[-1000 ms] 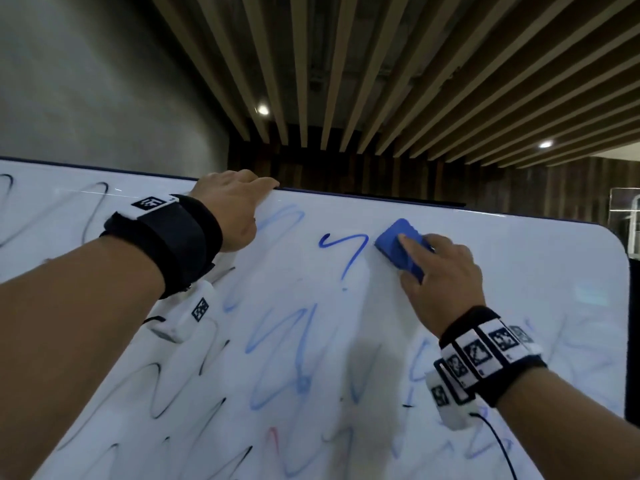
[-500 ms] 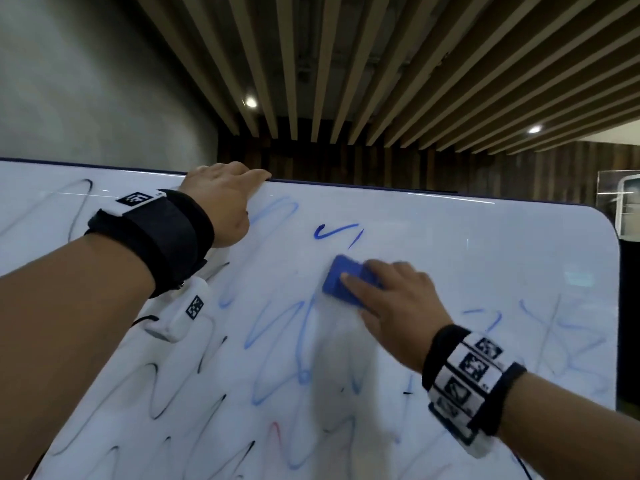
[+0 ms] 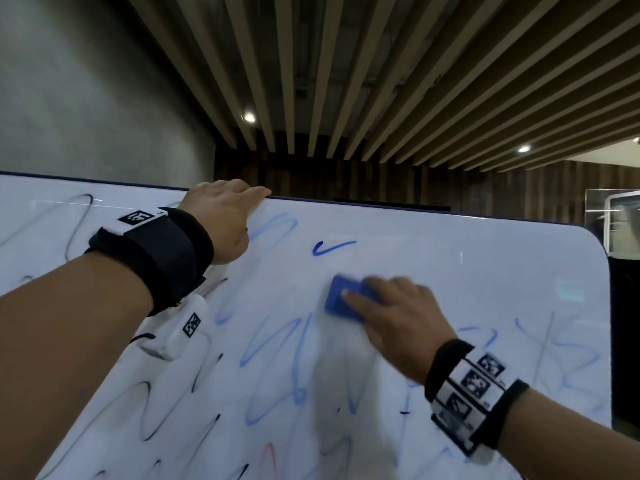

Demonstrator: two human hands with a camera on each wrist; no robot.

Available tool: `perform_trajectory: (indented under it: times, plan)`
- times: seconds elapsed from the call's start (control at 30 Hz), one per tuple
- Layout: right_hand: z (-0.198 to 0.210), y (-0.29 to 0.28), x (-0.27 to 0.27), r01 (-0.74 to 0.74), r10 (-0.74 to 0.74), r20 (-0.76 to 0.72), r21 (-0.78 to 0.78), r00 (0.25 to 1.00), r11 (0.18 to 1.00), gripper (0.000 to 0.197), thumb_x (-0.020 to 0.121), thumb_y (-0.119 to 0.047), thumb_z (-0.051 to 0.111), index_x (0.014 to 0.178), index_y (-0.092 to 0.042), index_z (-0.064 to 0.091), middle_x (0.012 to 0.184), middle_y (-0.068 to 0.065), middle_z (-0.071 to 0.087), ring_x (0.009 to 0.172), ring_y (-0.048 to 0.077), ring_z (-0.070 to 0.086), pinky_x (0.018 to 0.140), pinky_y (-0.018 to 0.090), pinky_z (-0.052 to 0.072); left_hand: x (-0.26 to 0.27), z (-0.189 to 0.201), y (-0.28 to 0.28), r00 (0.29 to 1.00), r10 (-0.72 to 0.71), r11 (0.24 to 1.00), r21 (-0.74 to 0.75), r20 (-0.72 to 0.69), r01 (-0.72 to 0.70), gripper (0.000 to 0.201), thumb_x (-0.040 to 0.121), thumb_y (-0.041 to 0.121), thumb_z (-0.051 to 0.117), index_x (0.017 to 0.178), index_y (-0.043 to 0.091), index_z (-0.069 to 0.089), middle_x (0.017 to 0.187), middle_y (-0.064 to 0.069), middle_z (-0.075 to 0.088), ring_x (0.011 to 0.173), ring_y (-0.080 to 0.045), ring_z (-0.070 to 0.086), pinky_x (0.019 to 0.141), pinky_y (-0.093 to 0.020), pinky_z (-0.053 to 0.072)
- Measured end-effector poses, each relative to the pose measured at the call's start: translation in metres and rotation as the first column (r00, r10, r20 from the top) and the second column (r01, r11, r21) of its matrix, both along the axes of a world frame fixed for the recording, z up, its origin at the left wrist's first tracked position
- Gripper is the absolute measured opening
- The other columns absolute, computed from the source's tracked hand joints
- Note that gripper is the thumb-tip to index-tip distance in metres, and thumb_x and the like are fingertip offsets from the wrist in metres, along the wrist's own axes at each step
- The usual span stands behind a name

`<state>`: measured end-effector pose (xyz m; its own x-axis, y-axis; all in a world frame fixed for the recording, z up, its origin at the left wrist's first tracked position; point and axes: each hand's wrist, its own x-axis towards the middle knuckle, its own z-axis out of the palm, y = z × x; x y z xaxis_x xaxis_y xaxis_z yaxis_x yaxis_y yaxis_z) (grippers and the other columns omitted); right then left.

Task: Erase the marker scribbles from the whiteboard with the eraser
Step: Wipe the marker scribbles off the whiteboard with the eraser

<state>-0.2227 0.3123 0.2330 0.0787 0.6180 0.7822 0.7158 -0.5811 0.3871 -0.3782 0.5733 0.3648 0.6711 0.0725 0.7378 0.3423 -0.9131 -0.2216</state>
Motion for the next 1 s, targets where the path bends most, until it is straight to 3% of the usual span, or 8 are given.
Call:
perform_trajectory:
  times: [0.07,0.13,0.27,0.33,0.43,0.6,0.83,1.0]
  plan:
    - [0.038,-0.007,0.011,0.110,-0.093,-0.083,0.238,0.992,0.965,0.055,0.082,-0.035,0.057,0.137,-0.033,0.051,0.124,0.008,0.055,0.097,0.036,0.053,0.077,0.045,0.048,0.000,0.000,-0.001,1.000,-0.002,1.000,-0.005,0.001,0.002,0.073,0.091,0.019,0.053,0.157,0.026,0.024,0.150,-0.001,0.043,0.136,-0.025,0.041,0.112,-0.039,0.032]
    - [0.041,-0.008,0.019,0.136,-0.097,-0.147,0.285,0.984,0.949,0.058,0.087,-0.036,0.057,0.144,-0.030,0.045,0.126,0.010,0.050,0.104,0.035,0.048,0.086,0.047,0.049,-0.001,0.000,-0.001,1.000,-0.006,1.000,-0.015,0.005,0.006,0.073,0.090,0.018,0.053,0.157,0.027,0.025,0.150,-0.001,0.043,0.137,-0.025,0.041,0.112,-0.040,0.031]
    - [-0.046,0.001,0.007,-0.082,0.092,-0.071,0.132,0.993,0.988,0.058,0.076,-0.039,0.061,0.132,-0.027,0.051,0.114,0.012,0.053,0.083,0.037,0.055,0.064,0.045,0.053,-0.001,0.001,-0.001,1.000,-0.004,1.000,-0.019,0.003,0.004,0.073,0.090,0.019,0.054,0.157,0.027,0.025,0.152,-0.002,0.042,0.138,-0.026,0.040,0.114,-0.040,0.031]
    - [-0.077,0.001,0.007,-0.109,0.112,-0.030,0.081,0.993,0.991,0.060,0.074,-0.033,0.070,0.131,-0.026,0.052,0.117,0.010,0.052,0.084,0.035,0.057,0.064,0.042,0.051,0.000,0.001,-0.001,1.000,0.001,1.000,-0.021,-0.001,-0.001,0.073,0.091,0.019,0.053,0.157,0.027,0.024,0.152,-0.001,0.041,0.139,-0.025,0.039,0.115,-0.040,0.030]
    - [-0.051,0.004,0.022,-0.110,0.112,-0.003,0.143,0.994,0.984,0.064,0.069,-0.024,0.072,0.129,-0.028,0.054,0.117,0.014,0.059,0.088,0.039,0.059,0.070,0.045,0.052,0.000,0.001,-0.001,1.000,0.000,1.000,-0.029,-0.005,0.000,0.072,0.091,0.019,0.053,0.157,0.027,0.024,0.152,-0.002,0.041,0.139,-0.026,0.039,0.115,-0.040,0.030]
    - [0.021,0.018,0.024,-0.105,0.120,-0.024,0.337,0.993,0.936,0.062,0.080,-0.016,0.074,0.138,-0.019,0.054,0.112,0.019,0.054,0.093,0.039,0.053,0.080,0.046,0.051,-0.002,0.000,-0.004,1.000,0.005,1.000,-0.028,-0.003,-0.005,0.073,0.091,0.019,0.055,0.157,0.026,0.025,0.152,-0.003,0.041,0.138,-0.027,0.039,0.113,-0.040,0.030]
    - [-0.060,0.004,0.028,-0.142,0.144,0.007,0.253,0.989,0.957,0.069,0.070,-0.018,0.076,0.135,-0.024,0.053,0.109,0.013,0.055,0.087,0.035,0.053,0.071,0.039,0.047,-0.001,0.001,-0.002,1.000,0.008,1.000,-0.011,-0.007,-0.008,0.072,0.092,0.020,0.054,0.157,0.026,0.025,0.148,-0.004,0.044,0.136,-0.028,0.041,0.111,-0.040,0.033]
    - [0.017,0.015,0.025,-0.069,0.065,0.022,0.358,0.998,0.931,0.055,0.077,-0.024,0.064,0.132,-0.025,0.058,0.112,0.017,0.056,0.092,0.038,0.053,0.076,0.045,0.047,-0.001,0.002,-0.004,1.000,0.006,1.000,-0.023,-0.011,-0.006,0.072,0.091,0.019,0.056,0.156,0.026,0.026,0.148,-0.004,0.044,0.136,-0.028,0.042,0.111,-0.041,0.034]
